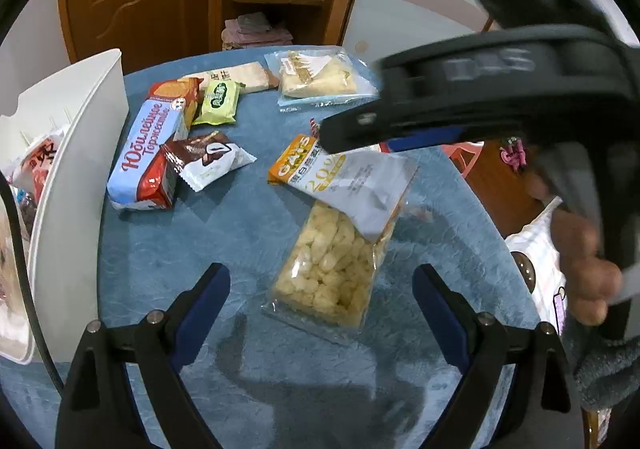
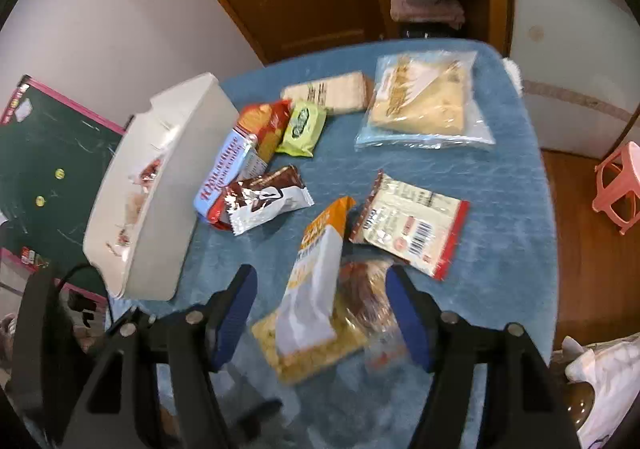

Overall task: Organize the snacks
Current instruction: 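Grasp the clear puffed-corn bag with left tool while right tool grasps the OATS bar, then carry both held snacks over the white tray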

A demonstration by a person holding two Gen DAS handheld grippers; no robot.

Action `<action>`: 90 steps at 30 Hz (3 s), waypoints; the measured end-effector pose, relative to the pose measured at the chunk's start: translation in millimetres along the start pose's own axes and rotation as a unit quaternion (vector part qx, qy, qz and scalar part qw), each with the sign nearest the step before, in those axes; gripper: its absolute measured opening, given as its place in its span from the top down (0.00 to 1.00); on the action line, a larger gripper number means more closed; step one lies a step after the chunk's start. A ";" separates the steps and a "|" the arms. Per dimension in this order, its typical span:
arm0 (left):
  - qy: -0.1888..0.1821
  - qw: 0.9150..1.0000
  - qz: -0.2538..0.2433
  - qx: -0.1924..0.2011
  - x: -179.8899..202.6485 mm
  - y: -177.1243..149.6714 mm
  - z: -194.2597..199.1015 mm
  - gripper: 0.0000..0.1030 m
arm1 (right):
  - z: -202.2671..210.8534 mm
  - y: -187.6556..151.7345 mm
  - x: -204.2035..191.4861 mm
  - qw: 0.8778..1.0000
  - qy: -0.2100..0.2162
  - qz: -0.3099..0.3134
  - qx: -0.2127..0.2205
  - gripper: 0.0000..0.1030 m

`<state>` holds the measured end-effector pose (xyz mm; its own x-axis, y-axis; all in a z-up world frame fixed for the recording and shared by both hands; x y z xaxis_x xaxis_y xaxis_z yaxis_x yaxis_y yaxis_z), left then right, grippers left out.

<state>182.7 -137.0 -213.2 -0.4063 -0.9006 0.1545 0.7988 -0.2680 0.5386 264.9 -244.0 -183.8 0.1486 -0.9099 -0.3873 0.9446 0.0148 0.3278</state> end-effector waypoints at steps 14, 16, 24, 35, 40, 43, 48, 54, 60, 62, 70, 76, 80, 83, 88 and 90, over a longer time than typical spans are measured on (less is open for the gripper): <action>-0.022 1.000 -0.005 -0.006 -2.2 -2.1 -11.4 0.11 | -41.5 12.7 11.5 0.997 0.049 -0.026 -0.061 0.82; -0.025 0.999 -0.014 -0.014 -0.3 -1.0 -17.9 0.11 | -38.1 12.6 15.9 0.997 0.053 -0.032 -0.055 0.82; -0.025 0.997 -0.057 -0.041 15.8 3.5 -44.5 0.11 | -29.0 15.0 25.5 0.996 0.070 -0.049 -0.037 0.82; -0.007 0.997 -0.067 -0.049 16.4 5.1 -60.2 0.33 | -26.2 12.4 30.2 0.995 0.075 -0.055 -0.024 0.82; 0.013 0.997 -0.070 -0.040 16.7 5.3 -51.9 0.34 | -21.3 9.7 29.1 0.996 0.073 -0.055 -0.020 0.82; 0.025 0.997 -0.063 -0.027 12.4 9.8 -37.3 0.34 | -15.2 8.3 24.4 0.996 0.074 -0.053 -0.014 0.82; 0.062 0.997 -0.052 -0.013 -0.6 20.8 -7.0 0.34 | 4.8 7.9 10.6 0.996 0.077 -0.045 0.005 0.82; 0.092 0.995 -0.045 0.020 -18.2 23.4 52.1 0.34 | 43.4 8.1 -23.2 0.995 0.083 -0.019 0.042 0.82; 0.145 0.986 -0.010 0.081 -55.8 33.3 136.8 0.34 | 84.4 8.6 -72.5 0.991 0.096 0.022 0.086 0.82; 0.158 0.982 0.009 0.098 -69.4 41.3 159.1 0.34 | 95.0 9.1 -94.3 0.989 0.104 0.036 0.098 0.82; 0.236 0.953 0.031 0.185 -124.4 61.5 263.2 0.34 | 124.2 9.0 -177.7 0.977 0.133 0.088 0.140 0.82; 0.273 0.941 0.060 0.193 -164.0 65.3 284.6 0.34 | 134.4 13.6 -225.1 0.968 0.148 0.098 0.178 0.82; 0.291 0.934 0.082 0.192 -188.1 59.6 277.0 0.34 | 126.2 17.5 -245.3 0.965 0.118 0.094 0.215 0.82; 0.312 0.928 0.095 0.182 -199.5 55.8 257.0 0.34 | 110.8 19.2 -253.5 0.965 0.103 0.086 0.224 0.82; 0.300 0.932 0.129 0.155 -228.7 43.9 222.3 0.34 | 70.0 20.0 -264.6 0.971 0.080 0.082 0.209 0.82; 0.306 0.932 0.135 0.141 -238.9 40.5 207.1 0.34 | 51.7 20.2 -264.2 0.975 0.074 0.080 0.196 0.82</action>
<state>220.3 138.2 -56.7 0.1914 -0.9717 -0.1385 0.6512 0.0202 0.7586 229.5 -24.7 -30.2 0.3523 -0.8390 -0.4147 0.7260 -0.0346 0.6868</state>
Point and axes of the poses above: each gripper's, at about its wrist camera, not at the fingertips, and z roughly against the way its jaws point, x to its right, y to its top, the point moved 1 cm from there along -z, roughly the way its jaws point, and after that the axes turned 4 degrees about y, right-handed, at the moved point
